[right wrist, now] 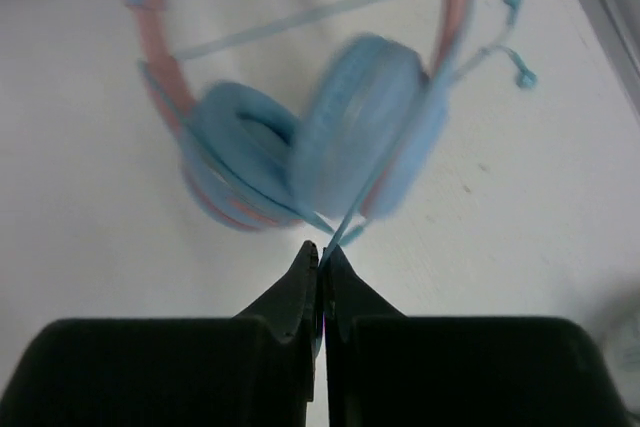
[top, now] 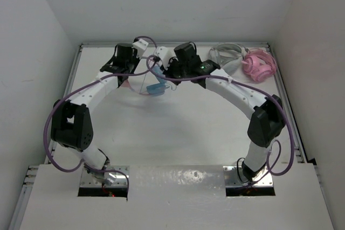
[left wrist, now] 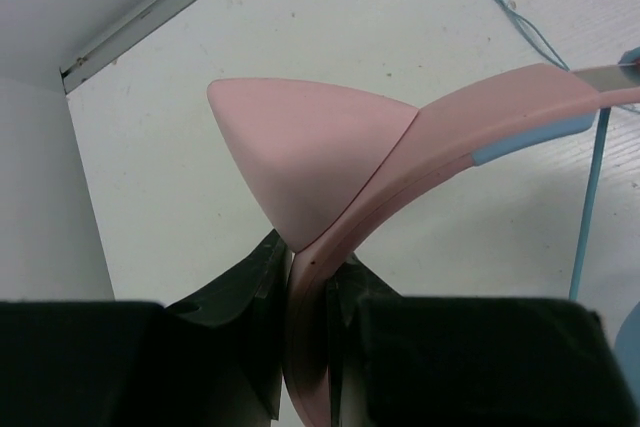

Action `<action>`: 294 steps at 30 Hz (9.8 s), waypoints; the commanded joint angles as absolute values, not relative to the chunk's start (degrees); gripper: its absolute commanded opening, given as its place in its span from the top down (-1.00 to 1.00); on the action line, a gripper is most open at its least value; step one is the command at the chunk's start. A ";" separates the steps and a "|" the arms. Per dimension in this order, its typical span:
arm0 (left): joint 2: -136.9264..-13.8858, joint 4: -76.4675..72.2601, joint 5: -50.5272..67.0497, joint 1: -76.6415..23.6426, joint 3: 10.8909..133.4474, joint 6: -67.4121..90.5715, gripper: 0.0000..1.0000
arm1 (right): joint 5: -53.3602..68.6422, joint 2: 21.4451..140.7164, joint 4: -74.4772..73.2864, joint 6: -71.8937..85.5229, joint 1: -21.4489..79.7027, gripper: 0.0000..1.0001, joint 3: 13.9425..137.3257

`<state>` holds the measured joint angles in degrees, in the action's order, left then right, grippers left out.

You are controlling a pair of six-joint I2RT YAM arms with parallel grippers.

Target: Wrap the headphones

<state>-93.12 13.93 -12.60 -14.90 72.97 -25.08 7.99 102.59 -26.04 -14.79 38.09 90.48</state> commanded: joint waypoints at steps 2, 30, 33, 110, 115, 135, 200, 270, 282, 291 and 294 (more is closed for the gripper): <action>-90.97 5.36 -20.49 -12.92 74.62 -20.13 1.00 | 24.77 99.05 -24.28 -6.08 44.73 1.00 89.39; -87.71 5.18 -13.99 -4.66 82.27 -11.43 1.00 | 12.00 95.97 -7.41 21.26 46.67 1.00 79.90; -87.80 6.41 -8.54 -4.66 81.39 -8.88 1.00 | 22.14 98.25 4.11 25.04 48.24 1.00 79.19; -85.96 27.33 23.43 -1.49 99.32 -1.59 1.00 | 6.75 123.13 88.96 9.92 46.15 1.00 46.92; -83.07 29.97 28.82 -1.58 97.74 -3.95 1.00 | 19.75 126.99 92.45 33.79 37.47 1.00 57.19; -80.76 39.99 24.53 -12.03 73.13 -38.58 1.00 | 40.78 116.65 39.66 19.18 23.91 1.00 82.97; -94.75 20.22 -11.25 -19.68 72.43 -30.67 1.00 | 17.49 99.84 -52.28 -9.49 37.27 1.00 109.85; -90.97 22.24 7.47 -10.72 85.43 -10.37 1.00 | -5.18 110.21 38.12 24.87 48.78 0.39 56.35; -93.25 26.36 1.76 -10.72 86.13 -17.05 1.00 | 5.26 101.79 45.89 18.56 48.78 -0.11 43.43; -97.20 31.37 4.04 -10.72 89.64 -19.60 1.00 | 6.43 79.75 17.42 13.00 48.69 0.09 44.46; -97.38 32.08 4.66 -10.81 90.09 -19.60 1.00 | -2.78 77.69 9.08 12.48 48.78 -0.08 50.87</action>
